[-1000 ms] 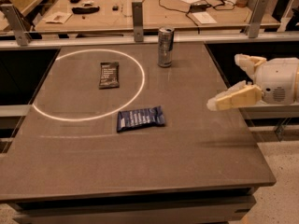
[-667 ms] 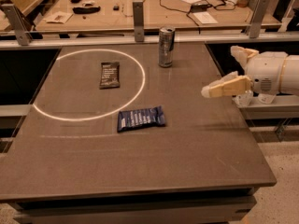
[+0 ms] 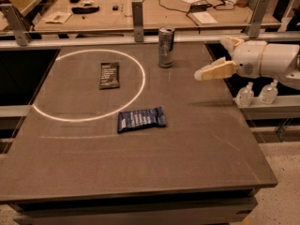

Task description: Move redbull can near rxbar chocolate

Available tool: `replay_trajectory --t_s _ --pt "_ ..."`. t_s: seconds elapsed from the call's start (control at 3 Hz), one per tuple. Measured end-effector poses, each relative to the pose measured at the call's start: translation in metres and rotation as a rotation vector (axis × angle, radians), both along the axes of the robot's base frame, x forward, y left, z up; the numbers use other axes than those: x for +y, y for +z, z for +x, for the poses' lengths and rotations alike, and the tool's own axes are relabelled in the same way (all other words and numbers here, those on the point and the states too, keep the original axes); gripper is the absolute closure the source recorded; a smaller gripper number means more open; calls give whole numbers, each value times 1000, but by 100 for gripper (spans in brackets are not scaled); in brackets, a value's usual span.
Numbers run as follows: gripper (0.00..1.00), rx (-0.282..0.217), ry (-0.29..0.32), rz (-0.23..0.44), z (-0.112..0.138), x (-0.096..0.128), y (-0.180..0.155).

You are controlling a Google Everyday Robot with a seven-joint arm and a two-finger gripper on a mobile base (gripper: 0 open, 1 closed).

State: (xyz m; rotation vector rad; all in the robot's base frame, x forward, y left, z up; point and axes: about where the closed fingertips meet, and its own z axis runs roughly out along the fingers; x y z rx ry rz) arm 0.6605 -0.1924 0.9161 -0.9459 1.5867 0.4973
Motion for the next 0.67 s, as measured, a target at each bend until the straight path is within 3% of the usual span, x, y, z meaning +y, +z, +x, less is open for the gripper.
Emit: replay_trajectory --t_s 0.33,0.67 --pt "0 21 -2 4 23 9 -12" --pt "0 39 -26 -43 40 23 -22"
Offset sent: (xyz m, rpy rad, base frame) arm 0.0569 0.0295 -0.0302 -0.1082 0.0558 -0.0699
